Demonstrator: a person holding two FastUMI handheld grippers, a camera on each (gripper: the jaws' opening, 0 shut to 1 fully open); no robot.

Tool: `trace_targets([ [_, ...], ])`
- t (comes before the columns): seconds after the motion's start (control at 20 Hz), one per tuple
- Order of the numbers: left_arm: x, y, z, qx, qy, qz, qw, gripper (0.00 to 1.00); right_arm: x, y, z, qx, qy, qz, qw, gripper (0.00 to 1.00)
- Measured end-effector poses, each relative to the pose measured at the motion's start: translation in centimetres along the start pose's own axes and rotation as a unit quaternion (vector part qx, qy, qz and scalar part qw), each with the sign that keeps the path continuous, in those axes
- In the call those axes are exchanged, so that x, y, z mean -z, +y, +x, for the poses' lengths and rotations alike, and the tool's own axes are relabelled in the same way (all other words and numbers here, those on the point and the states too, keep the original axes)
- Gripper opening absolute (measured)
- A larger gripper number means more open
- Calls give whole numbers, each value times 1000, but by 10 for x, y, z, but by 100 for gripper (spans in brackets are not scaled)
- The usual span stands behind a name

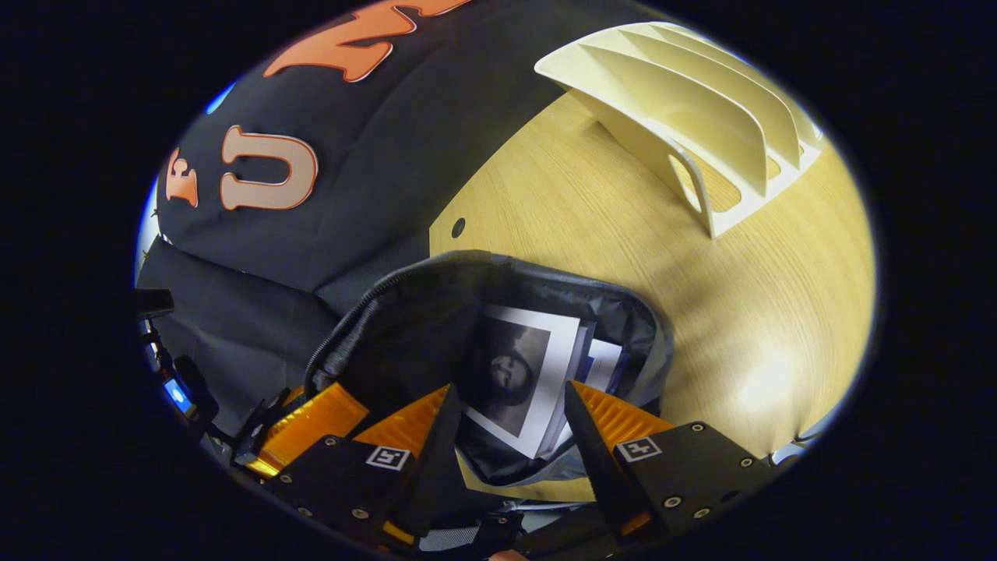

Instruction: Open the schoolbag, grab two books from the bookshelf and put them into the schoolbag.

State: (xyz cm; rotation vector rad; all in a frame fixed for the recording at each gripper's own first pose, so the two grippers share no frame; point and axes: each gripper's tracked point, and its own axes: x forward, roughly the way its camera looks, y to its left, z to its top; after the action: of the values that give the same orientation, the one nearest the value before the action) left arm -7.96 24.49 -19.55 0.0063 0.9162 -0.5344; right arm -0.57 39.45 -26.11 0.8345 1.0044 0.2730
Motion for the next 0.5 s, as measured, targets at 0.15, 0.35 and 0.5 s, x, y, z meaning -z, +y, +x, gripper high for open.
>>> trace_targets([
  [0.15, 7, -18, 2, 3, 1, -4, 1000, 60, -8, -10, -12, 6, -3, -15, 1000, 82],
  [0.35, 5, -31, 9, -15, -4, -7, 1000, 95, -20, -24, -29, 19, -16, -40, 999, 83],
  [0.5, -4, -40, 14, -32, -20, -13, 999, 96, -38, -34, -48, 27, -39, -60, 997, 84],
])
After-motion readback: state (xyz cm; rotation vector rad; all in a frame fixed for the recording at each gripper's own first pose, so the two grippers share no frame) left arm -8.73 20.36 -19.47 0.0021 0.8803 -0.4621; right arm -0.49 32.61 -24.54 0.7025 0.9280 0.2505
